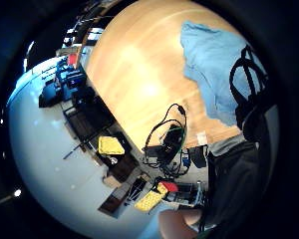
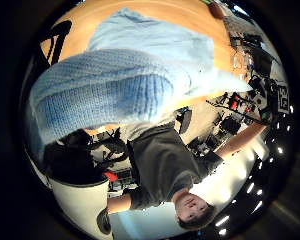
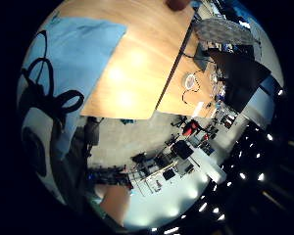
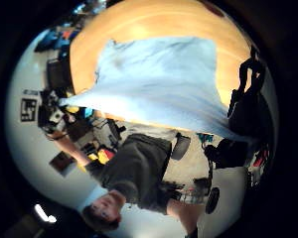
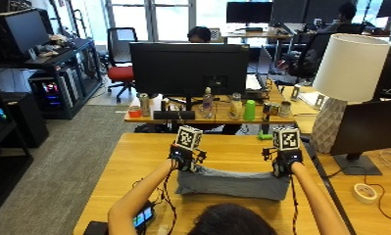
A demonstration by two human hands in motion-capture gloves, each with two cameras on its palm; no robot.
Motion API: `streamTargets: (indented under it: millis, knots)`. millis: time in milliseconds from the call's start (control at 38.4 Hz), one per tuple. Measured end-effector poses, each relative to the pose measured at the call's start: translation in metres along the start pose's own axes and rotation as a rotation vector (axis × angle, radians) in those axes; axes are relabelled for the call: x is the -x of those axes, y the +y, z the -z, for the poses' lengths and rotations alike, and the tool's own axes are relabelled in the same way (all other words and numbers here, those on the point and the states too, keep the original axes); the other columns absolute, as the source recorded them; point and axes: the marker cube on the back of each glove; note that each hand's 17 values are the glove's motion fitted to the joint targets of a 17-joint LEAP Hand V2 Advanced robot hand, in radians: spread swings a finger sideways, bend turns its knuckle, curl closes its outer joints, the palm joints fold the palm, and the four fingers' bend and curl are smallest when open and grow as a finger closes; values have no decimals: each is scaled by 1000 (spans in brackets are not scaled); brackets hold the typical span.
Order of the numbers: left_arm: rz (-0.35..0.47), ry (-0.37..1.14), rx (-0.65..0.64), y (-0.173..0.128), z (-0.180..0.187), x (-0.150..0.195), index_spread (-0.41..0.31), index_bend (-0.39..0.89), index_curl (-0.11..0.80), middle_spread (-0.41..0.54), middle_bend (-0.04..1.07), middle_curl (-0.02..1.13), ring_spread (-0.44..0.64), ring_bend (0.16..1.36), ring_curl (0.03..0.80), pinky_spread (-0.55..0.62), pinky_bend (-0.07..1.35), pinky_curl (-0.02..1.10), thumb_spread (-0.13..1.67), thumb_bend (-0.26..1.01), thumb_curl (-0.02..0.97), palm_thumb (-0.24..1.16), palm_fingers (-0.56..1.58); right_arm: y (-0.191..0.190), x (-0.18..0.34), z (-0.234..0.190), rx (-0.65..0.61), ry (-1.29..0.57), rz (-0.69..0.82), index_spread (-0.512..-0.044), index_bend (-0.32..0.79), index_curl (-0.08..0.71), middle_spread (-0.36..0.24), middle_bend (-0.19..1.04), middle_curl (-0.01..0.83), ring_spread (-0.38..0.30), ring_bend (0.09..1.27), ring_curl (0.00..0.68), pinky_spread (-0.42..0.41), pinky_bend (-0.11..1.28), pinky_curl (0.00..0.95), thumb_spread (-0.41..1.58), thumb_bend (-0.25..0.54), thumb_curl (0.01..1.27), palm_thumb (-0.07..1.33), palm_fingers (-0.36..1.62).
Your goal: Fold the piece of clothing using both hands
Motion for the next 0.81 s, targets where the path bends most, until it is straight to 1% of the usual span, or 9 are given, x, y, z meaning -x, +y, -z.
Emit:
streamTargets:
  millis: [130,234,312,390,468,546,598,728,806]
  knots:
    - [42,15,-73,-25,18,11,-328,196,651,-306,344,618,-335,479,487,-362,436,449,465,-14,890,913,1195,-29,-10,14,-34,-30,-72,-261,265,538,-157,396,535,-244,541,487,-336,488,391,55,-28,732,1098,1311]
    - [107,26,-129,-47,24,20,-330,195,660,-309,345,626,-336,481,491,-356,428,450,474,-16,902,903,1190,-59,-12,21,-92,-58,-110,-263,262,546,-153,400,536,-243,536,488,-337,488,392,55,-25,736,1100,1306]
    - [174,42,-134,-29,28,16,-331,195,666,-311,350,631,-336,483,493,-353,417,451,480,-14,911,900,1188,-81,-17,23,-129,-78,-139,-260,254,548,-152,405,539,-243,535,489,-337,487,393,56,-27,740,1097,1307]
    - [222,69,-122,-13,30,11,-332,196,672,-312,348,636,-336,486,495,-349,406,450,486,-14,921,897,1184,-90,-19,25,-159,-93,-144,-259,251,551,-151,402,538,-242,535,490,-337,487,394,59,-25,744,1099,1305]
    - [251,92,-133,-22,29,15,-330,194,677,-313,346,641,-336,486,496,-348,402,452,490,-14,930,895,1184,-101,-22,25,-188,-113,-140,-259,249,554,-151,401,538,-242,534,490,-337,486,395,61,-26,748,1099,1306]
    - [291,105,-188,-36,28,23,-333,192,681,-313,344,645,-336,485,497,-347,400,453,494,-14,939,893,1184,-113,-26,23,-221,-140,-140,-259,243,557,-150,401,538,-242,534,491,-337,487,395,62,-25,750,1101,1305]
    - [311,117,-227,-45,28,27,-330,191,684,-315,343,648,-336,485,498,-347,399,453,496,-14,944,891,1184,-111,-24,23,-253,-149,-154,-259,241,560,-150,401,538,-242,533,492,-337,486,396,62,-26,752,1101,1305]
    - [316,133,-253,-66,18,28,-328,190,690,-317,341,655,-338,487,501,-346,392,453,501,-14,958,889,1182,-62,4,16,-248,-149,-210,-259,236,565,-150,401,538,-242,532,493,-337,485,396,63,-26,755,1102,1306]
    - [336,144,-234,-80,8,28,-331,189,693,-317,338,658,-338,487,502,-346,391,454,504,-14,966,887,1182,-74,3,9,-341,-74,-239,-260,231,566,-149,407,541,-242,526,492,-337,487,397,64,-27,757,1102,1304]
